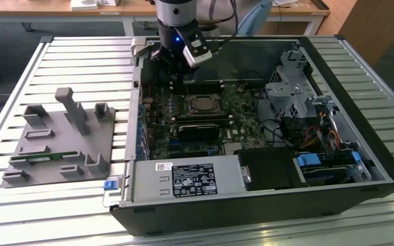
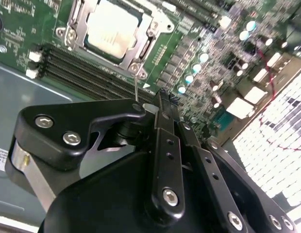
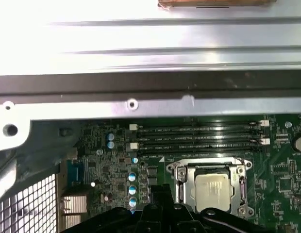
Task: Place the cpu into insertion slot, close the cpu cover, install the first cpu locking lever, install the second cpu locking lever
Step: 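Install the first cpu locking lever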
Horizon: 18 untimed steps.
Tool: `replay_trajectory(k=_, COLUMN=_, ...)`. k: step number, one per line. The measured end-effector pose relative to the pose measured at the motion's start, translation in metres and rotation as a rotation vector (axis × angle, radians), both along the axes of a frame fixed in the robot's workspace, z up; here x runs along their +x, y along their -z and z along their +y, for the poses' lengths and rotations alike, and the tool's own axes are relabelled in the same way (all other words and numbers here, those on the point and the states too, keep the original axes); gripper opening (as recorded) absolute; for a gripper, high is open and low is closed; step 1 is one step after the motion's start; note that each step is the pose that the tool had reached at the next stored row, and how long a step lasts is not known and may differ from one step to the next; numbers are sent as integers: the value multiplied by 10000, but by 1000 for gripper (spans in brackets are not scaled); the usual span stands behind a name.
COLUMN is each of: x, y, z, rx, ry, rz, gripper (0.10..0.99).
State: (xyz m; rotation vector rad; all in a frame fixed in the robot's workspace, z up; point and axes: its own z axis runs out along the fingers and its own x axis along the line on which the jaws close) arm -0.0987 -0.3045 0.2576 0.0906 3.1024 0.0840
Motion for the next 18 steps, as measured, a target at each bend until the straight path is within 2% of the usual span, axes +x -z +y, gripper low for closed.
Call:
replay_trajectory(k=7, x=0, y=32, z=100, rx=-7, ry=0, rz=2, gripper=106)
replay_trajectory(k=11, x=19, y=37, z=122, rx=-15, ry=-3, rz=2, gripper=106)
replay_trajectory(k=18, x=278, y=45, z=123, rx=-17, ry=-3, rz=61, gripper=106)
